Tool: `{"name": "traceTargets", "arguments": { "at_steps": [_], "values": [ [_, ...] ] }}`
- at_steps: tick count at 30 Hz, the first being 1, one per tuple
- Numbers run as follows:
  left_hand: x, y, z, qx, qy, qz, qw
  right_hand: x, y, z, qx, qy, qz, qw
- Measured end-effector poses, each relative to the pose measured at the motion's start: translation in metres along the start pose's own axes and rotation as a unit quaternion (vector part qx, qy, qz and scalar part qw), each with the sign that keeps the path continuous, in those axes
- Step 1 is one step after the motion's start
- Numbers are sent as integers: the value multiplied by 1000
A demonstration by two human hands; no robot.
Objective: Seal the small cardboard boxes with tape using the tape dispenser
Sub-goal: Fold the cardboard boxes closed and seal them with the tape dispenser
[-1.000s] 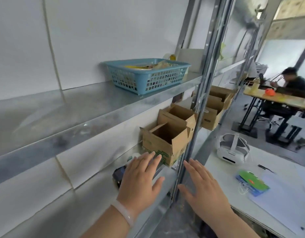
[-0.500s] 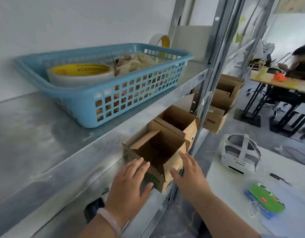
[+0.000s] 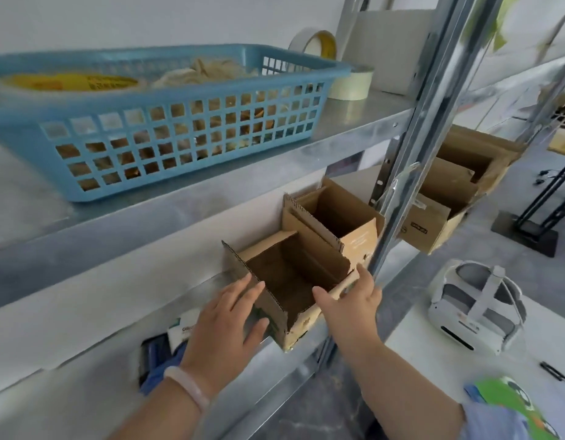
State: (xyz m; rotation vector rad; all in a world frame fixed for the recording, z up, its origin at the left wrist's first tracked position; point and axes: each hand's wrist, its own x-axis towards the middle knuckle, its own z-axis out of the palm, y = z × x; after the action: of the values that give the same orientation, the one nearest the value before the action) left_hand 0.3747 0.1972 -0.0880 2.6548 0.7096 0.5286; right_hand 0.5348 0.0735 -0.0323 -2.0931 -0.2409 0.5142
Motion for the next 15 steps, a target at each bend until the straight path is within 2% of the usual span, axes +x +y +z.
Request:
{"name": "traceTargets", "arguments": {
  "at_steps": [3, 6, 11, 15],
  "values": [
    [-5, 10, 4, -23, -3, -24, 999, 2, 7, -1, 113, -59, 86, 988],
    [-9, 19, 5, -67, -7, -45, 997, 0, 14, -13, 208, -76, 111, 969],
    [-16, 37, -5, -127, 41, -70, 989, -6, 22, -41, 255, -95, 56, 961],
    [-22, 47, -11, -157, 99, -110, 976, -6, 23, -69, 319, -125, 37, 939]
  ]
}}
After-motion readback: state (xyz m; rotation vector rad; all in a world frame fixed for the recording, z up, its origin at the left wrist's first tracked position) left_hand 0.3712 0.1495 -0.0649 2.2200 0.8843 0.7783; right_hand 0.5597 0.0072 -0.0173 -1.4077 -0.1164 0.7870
